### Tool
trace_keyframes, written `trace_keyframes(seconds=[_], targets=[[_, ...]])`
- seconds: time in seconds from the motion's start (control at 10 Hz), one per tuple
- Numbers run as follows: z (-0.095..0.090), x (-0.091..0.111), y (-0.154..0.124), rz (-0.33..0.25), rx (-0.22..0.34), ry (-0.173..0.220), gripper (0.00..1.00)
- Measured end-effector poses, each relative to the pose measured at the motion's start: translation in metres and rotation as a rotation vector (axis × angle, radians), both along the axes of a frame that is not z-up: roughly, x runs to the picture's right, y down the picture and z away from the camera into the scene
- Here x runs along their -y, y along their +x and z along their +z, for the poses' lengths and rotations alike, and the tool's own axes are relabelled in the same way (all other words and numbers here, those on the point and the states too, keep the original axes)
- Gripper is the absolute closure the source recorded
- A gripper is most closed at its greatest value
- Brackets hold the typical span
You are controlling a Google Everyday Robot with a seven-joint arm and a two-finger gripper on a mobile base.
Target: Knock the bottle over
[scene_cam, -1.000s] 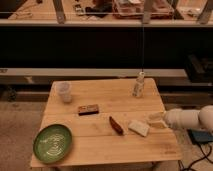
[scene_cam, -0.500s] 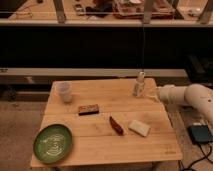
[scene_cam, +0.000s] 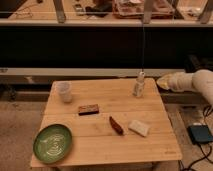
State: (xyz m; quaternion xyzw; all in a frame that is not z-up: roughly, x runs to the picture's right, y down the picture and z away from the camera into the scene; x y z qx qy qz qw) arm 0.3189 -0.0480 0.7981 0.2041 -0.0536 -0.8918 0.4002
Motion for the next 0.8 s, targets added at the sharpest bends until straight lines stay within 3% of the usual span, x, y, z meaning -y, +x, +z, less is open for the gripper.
trace_keyframes(seconds=[0.2, 0.6, 0.7, 0.8], targets=[[0.005, 0.008, -0.001, 0.036, 0.029, -0.019, 1.0], [0.005, 0.006, -0.001, 0.037, 0.026, -0.021, 1.0], [0.011, 0.004, 0.001, 0.035, 0.013, -0.014, 1.0], [0.028, 0.004, 0.011, 0.043, -0.021, 0.01, 1.0]])
